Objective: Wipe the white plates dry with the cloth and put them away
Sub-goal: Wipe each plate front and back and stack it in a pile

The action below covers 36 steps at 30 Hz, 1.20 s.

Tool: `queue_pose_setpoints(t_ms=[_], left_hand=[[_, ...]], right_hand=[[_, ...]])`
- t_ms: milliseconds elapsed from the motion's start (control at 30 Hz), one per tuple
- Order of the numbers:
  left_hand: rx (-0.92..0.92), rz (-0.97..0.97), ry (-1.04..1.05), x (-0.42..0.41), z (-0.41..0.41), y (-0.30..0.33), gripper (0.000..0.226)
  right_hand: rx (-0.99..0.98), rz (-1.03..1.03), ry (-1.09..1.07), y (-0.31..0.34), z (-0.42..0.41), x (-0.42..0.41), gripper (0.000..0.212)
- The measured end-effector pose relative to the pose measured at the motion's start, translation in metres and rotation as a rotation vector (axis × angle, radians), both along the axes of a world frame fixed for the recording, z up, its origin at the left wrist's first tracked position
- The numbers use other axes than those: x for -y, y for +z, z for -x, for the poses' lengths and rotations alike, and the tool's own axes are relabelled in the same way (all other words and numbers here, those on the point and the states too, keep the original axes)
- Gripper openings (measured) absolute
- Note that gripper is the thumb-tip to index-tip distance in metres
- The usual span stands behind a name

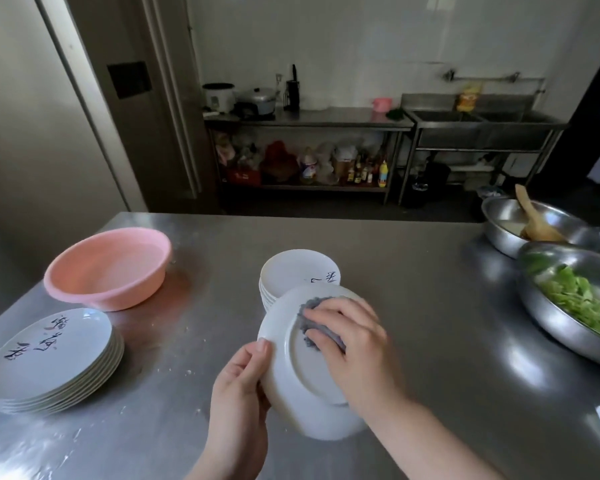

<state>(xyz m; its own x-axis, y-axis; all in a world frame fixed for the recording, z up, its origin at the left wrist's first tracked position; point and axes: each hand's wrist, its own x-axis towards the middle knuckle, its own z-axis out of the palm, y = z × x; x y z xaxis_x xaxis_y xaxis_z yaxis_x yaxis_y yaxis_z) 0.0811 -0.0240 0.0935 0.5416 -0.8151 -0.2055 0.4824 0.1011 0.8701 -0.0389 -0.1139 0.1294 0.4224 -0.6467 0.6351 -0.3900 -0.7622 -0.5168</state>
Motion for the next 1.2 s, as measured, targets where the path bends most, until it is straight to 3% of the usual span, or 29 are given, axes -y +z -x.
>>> queue_pose_setpoints(t_ms=[167, 400, 700, 833, 933, 1067, 1200], left_hand=[[-0.030, 0.048, 0.038, 0.003, -0.010, 0.015, 0.033], [0.057, 0.029, 0.072, 0.004, -0.011, 0.028, 0.015], [0.007, 0.077, 0.061, 0.006, -0.016, 0.032, 0.034], [0.092, 0.062, 0.112, 0.003, -0.016, 0.039, 0.019], [0.180, 0.087, 0.114, 0.001, -0.008, 0.039, 0.021], [0.271, 0.150, 0.101, 0.001, 0.000, 0.042, 0.017], [0.302, 0.228, 0.035, 0.001, 0.011, 0.047, 0.017]], right_hand=[[-0.057, 0.179, 0.287, -0.006, 0.013, -0.006, 0.021], [0.125, 0.062, -0.076, 0.012, 0.016, 0.018, 0.030], [-0.016, 0.176, 0.281, 0.008, 0.017, -0.006, 0.016], [-0.015, 0.121, 0.073, 0.011, 0.035, 0.012, 0.025], [0.024, 0.003, -0.047, 0.023, 0.032, 0.018, 0.026], [0.227, 0.039, -0.013, 0.052, 0.017, 0.011, 0.019], [0.104, 0.117, 0.109, 0.065, -0.010, -0.006, 0.021]])
